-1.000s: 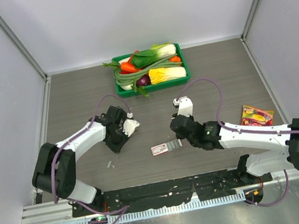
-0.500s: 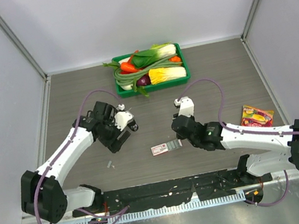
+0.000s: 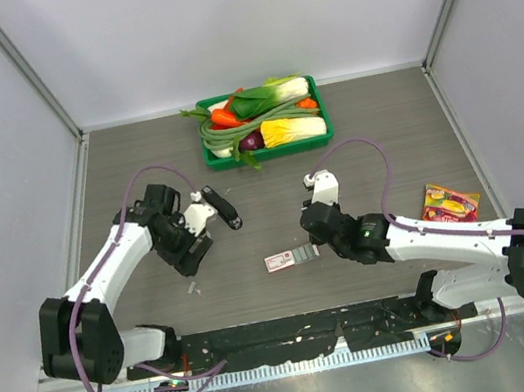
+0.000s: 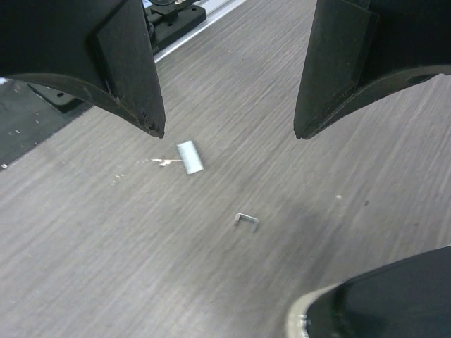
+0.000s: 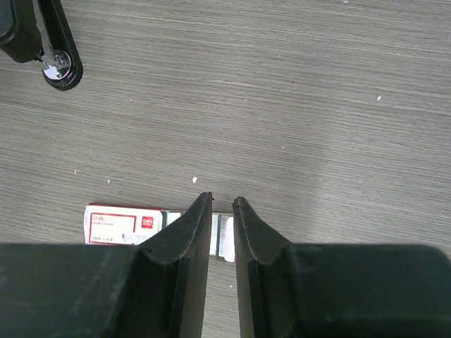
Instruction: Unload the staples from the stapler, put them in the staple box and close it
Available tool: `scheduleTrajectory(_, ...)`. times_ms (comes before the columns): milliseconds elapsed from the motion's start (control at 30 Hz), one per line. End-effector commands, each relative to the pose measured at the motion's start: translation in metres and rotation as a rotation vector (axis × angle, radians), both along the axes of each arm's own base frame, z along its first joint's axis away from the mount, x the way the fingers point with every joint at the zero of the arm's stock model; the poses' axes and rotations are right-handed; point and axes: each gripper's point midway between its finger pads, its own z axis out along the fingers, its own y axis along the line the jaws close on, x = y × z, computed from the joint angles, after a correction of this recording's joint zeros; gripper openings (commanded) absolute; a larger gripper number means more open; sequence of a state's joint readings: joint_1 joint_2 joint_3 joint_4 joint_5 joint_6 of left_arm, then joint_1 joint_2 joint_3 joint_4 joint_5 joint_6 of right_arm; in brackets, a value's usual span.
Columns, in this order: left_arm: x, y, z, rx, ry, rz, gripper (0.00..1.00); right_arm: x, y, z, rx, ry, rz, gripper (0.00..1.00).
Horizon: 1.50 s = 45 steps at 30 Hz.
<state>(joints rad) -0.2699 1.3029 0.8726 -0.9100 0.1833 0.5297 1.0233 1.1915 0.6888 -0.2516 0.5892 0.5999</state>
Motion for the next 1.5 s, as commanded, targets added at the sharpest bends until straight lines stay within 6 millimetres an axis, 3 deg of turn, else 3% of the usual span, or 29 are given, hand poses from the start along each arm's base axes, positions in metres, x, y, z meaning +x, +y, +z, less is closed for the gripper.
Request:
scheduleTrajectory(0,-0.028,-0.010,-0.001,-0.068,0.111,-0.086,0.76,0.008,0.005,0.004,0.018,-0.032,-0.010,0.24)
scheduleTrajectory(167,-0.040,-0.010,-0.012,-0.025,0.172,-0.097,0.73,0.009,0.009,0.001,0.013,-0.026,-0.001,0.24)
scheduleTrajectory(333,-0.049,0.001,-0.035,0.078,0.164,-0.085,0.75,0.008,0.004,0.002,0.007,-0.030,-0.012,0.25)
scheduleTrajectory(600,-0.042,0.000,-0.054,0.148,0.158,-0.058,0.75,0.009,0.009,0.003,0.004,-0.012,-0.008,0.25)
scheduleTrajectory(833,-0.038,-0.005,-0.057,0.181,0.144,-0.069,0.73,0.010,0.010,0.005,0.003,-0.015,-0.011,0.25)
scheduleTrajectory(1067,-0.032,-0.010,-0.058,0.192,0.131,-0.051,0.64,0.010,0.011,0.006,-0.001,-0.016,-0.002,0.24)
scheduleTrajectory(1467,-0.023,-0.012,-0.059,0.301,0.099,0.011,0.63,0.010,0.008,0.009,-0.008,-0.028,0.002,0.24)
